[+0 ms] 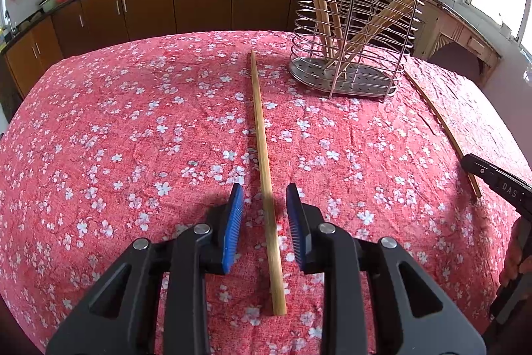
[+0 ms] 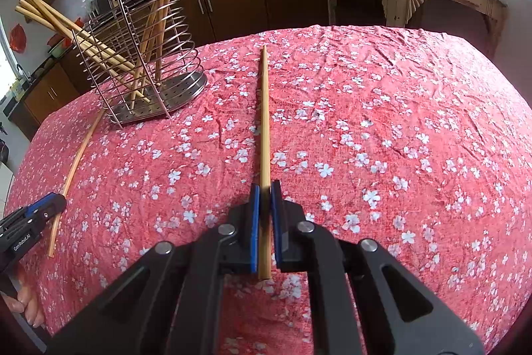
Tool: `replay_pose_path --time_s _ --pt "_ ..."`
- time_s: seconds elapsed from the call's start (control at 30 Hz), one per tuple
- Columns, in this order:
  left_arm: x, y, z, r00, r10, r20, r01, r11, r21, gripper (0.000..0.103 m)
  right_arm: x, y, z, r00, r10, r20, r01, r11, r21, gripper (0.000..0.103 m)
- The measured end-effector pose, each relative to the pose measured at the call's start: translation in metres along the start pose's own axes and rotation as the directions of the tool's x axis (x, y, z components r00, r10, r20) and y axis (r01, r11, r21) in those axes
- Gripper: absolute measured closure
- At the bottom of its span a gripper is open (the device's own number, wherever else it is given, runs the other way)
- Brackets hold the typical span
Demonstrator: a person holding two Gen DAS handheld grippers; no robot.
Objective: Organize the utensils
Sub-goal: 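Lift both held chopsticks upright over the wire holder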
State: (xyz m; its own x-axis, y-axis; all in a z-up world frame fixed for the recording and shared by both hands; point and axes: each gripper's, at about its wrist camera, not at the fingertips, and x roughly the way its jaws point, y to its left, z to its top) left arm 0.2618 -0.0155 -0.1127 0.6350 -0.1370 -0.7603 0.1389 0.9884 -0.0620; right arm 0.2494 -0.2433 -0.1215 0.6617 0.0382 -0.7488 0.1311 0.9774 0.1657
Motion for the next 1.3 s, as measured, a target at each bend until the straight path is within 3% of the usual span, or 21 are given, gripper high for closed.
replay_pose_path --time_s 0.13,0.17,0.23,0.37,0.47,0.63,0.8,0.93,1.17,1.3 --pt "-0.005 -0.009 -0.008 0.999 0.035 -0.005 -0.035 0.999 0.027 0.077 -0.003 -0.001 -0.003 1.0 0.0 0.0 0.0 1.0 -0.001 0.094" --pt "-0.006 -0.012 -0.01 0.999 0.049 -0.005 -0.048 0.998 0.036 0.079 -0.004 -0.002 -0.004 1.0 0.005 0.0 -0.005 1.0 0.004 0.094" --pt "-0.008 -0.019 -0.013 0.997 0.074 -0.006 -0.073 0.995 0.063 0.092 -0.004 -0.002 -0.004 1.0 0.007 0.0 -0.007 1.0 0.006 0.094" --pt "-0.007 -0.024 -0.013 0.996 0.087 -0.009 -0.085 0.992 0.089 0.095 -0.008 -0.002 -0.008 1.0 0.029 0.006 -0.029 1.0 0.006 0.095" --pt "-0.01 -0.021 -0.012 0.998 0.059 -0.024 -0.057 0.996 0.071 0.096 -0.024 -0.005 -0.012 0.998 0.035 0.057 -0.035 0.999 0.01 0.095" --pt "-0.038 -0.015 -0.008 0.999 0.025 0.047 -0.027 0.998 0.048 0.096 -0.059 -0.011 -0.007 0.984 0.046 0.175 -0.05 0.999 0.017 0.095" --pt "-0.076 -0.008 0.006 0.985 0.0 0.175 -0.003 1.0 0.018 0.096 -0.099 -0.011 0.004 0.947 0.057 0.316 -0.062 0.998 0.006 0.095" --pt "-0.105 -0.002 0.018 0.96 -0.016 0.279 0.023 0.999 -0.023 0.096 -0.12 -0.009 0.012 0.913 0.077 0.401 -0.086 0.996 0.005 0.095" --pt "-0.131 0.005 0.036 0.92 -0.034 0.39 0.068 0.995 -0.075 0.096 -0.15 -0.003 0.031 0.845 0.121 0.52 -0.143 0.99 0.002 0.095" --pt "-0.137 0.009 0.043 0.903 -0.031 0.428 0.081 0.992 -0.099 0.096 -0.159 0.002 0.04 0.825 0.131 0.55 -0.146 0.989 -0.015 0.095"
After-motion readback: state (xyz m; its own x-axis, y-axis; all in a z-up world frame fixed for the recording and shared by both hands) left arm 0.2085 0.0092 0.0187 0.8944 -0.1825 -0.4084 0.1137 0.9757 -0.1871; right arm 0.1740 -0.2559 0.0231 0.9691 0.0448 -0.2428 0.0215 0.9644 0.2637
